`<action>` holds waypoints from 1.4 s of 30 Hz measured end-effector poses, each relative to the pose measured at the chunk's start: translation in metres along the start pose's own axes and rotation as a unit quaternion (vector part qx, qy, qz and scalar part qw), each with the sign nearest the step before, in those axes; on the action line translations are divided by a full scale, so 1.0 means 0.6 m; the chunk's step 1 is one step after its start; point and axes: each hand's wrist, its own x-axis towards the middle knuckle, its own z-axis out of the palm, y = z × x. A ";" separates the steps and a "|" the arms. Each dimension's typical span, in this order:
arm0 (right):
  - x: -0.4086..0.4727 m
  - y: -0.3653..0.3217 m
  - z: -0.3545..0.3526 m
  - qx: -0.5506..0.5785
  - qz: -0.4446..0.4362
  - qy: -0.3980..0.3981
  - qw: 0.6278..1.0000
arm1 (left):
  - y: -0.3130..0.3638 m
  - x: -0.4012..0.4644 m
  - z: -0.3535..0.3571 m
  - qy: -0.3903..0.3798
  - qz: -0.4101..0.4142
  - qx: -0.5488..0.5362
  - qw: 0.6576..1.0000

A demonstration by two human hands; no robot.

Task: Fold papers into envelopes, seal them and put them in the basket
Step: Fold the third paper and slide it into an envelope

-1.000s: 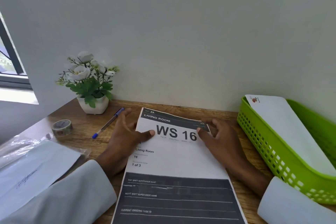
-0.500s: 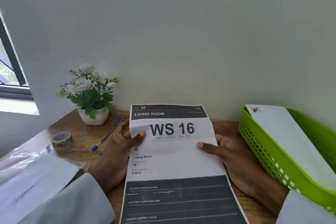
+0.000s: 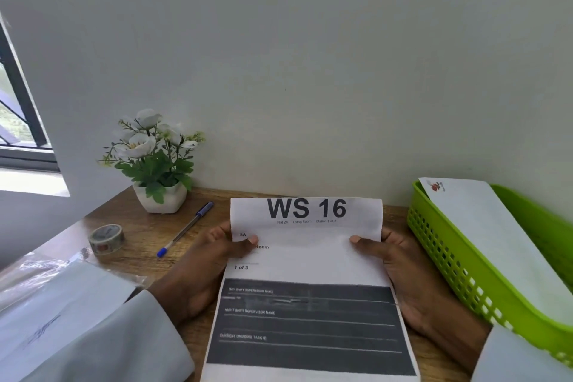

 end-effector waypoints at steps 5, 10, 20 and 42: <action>-0.003 -0.005 0.005 0.018 -0.004 0.003 1.000 | 0.005 -0.002 0.002 0.054 0.002 -0.022 0.998; -0.006 -0.010 0.006 0.009 -0.027 -0.008 1.000 | 0.012 -0.009 0.004 0.052 0.013 -0.041 0.998; -0.014 -0.012 0.010 -0.005 -0.048 0.031 0.998 | 0.013 -0.014 0.007 0.015 0.014 0.037 0.999; -0.015 0.000 0.015 -0.111 -0.078 -0.032 0.990 | 0.010 -0.010 0.009 0.034 0.069 0.143 0.987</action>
